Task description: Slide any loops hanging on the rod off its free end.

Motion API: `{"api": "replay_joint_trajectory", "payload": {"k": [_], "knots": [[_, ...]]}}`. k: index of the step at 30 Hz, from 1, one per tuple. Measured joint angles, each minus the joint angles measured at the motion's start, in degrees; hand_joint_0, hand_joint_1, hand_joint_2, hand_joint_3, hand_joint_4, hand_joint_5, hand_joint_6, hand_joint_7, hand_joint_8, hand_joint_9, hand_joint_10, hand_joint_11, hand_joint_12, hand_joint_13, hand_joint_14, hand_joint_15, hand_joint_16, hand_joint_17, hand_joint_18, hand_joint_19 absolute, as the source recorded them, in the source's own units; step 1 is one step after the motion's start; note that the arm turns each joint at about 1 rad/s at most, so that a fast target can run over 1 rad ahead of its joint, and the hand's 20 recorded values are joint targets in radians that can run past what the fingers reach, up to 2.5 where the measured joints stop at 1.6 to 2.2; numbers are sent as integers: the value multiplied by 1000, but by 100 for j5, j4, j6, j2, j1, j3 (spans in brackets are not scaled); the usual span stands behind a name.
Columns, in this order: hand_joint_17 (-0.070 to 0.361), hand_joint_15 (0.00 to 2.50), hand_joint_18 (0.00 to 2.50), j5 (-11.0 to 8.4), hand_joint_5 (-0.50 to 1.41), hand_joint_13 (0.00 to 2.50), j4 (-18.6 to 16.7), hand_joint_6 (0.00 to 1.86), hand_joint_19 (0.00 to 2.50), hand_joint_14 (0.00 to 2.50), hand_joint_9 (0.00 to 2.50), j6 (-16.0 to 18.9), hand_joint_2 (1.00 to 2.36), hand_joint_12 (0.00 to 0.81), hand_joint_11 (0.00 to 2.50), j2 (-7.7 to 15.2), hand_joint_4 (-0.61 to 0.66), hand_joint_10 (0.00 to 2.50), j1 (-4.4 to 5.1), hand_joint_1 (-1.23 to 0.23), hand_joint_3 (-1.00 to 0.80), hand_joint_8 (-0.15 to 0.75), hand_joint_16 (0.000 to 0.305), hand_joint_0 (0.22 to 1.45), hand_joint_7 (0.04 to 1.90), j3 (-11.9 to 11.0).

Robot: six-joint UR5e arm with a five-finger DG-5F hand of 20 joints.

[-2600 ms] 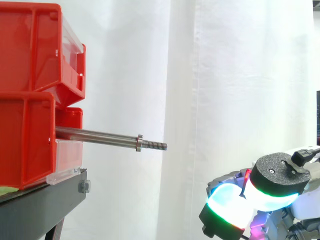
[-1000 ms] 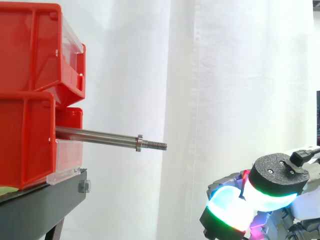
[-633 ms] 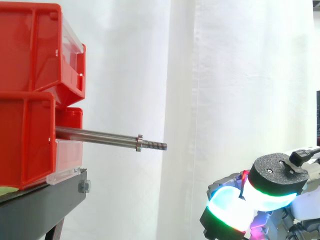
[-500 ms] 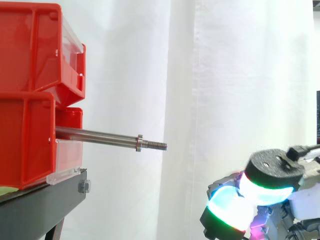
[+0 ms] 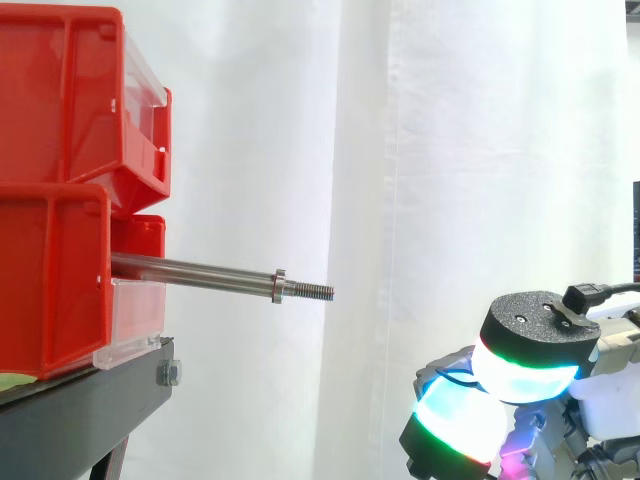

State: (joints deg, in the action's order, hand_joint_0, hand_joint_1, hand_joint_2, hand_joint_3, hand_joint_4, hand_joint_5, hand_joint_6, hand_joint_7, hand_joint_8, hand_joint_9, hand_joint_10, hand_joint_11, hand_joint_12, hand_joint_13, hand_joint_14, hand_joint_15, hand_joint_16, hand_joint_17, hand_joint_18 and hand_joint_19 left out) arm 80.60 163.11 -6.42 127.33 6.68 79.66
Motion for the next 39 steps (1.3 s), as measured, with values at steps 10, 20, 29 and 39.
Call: {"api": "replay_joint_trajectory", "payload": {"k": [10,20,29,39], "knots": [[138,181,777,0,-84,679,-1,872,301,5,1080,0,1080,407,299,-1,-69,10,-4,-734,-113,306,61,567,1065,1],[138,178,780,0,-82,684,1,870,301,7,1086,0,1087,405,303,-1,-76,13,-2,-740,-108,306,61,566,1060,0],[137,183,784,0,-81,690,1,868,296,5,1095,-1,1093,402,309,-2,-81,10,-2,-744,-107,308,61,566,1065,1],[137,177,788,0,-80,692,1,867,288,7,1102,-1,1098,405,296,0,-85,10,-1,-747,-107,308,61,566,1071,0]]}}
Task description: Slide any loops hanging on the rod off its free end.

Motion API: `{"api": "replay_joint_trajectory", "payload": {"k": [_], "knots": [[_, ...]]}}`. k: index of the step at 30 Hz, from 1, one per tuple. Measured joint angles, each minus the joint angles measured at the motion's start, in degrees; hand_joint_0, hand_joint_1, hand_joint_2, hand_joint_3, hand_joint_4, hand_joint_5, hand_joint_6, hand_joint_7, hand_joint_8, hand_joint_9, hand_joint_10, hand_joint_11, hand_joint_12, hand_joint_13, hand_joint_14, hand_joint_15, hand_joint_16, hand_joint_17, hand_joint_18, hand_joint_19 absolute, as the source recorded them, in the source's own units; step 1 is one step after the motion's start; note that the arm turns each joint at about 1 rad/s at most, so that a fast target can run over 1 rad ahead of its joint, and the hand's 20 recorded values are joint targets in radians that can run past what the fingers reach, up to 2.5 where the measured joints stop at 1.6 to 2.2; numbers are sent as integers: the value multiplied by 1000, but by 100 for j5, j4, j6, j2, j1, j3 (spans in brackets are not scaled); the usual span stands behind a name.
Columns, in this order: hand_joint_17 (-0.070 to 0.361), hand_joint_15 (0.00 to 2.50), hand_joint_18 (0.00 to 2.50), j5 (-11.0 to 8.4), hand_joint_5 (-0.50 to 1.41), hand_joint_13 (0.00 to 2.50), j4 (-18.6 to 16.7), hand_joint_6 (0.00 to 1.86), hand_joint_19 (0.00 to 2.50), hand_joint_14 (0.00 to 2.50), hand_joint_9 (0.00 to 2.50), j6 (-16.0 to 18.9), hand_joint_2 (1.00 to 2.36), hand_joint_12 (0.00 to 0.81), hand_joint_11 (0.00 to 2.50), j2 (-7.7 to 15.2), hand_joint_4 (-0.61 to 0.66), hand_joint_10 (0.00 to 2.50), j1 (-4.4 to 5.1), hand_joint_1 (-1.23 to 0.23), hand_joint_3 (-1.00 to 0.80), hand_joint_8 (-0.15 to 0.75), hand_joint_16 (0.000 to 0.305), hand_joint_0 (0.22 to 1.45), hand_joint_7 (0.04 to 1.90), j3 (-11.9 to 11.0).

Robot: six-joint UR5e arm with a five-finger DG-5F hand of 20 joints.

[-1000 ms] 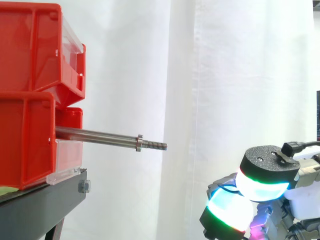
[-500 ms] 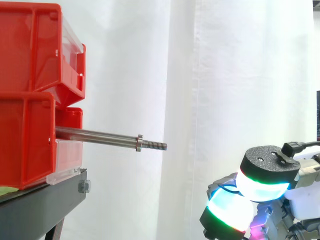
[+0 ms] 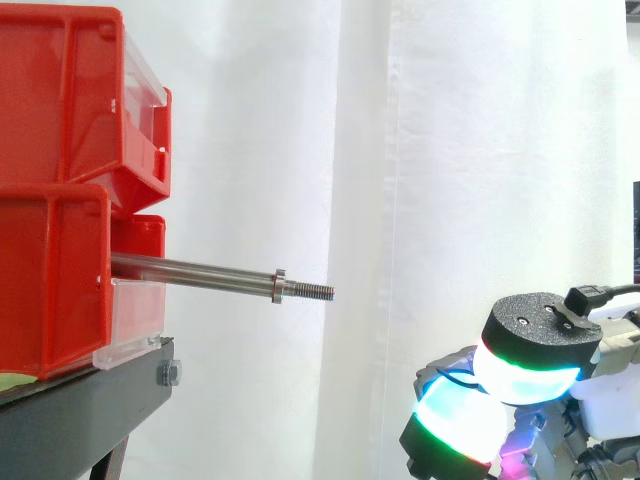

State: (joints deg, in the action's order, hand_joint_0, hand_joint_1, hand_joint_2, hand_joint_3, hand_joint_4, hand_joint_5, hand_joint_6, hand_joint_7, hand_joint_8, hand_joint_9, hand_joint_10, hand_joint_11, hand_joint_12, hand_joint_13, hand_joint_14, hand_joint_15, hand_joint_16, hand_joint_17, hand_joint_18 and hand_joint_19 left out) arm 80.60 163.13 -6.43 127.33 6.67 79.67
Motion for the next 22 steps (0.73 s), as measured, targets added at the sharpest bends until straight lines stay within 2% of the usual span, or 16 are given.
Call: {"api": "replay_joint_trajectory", "payload": {"k": [22], "knots": [[137,177,789,0,-79,690,-5,865,299,5,1101,-1,1105,404,298,0,-98,10,-2,-749,-102,312,61,565,1074,0]]}}
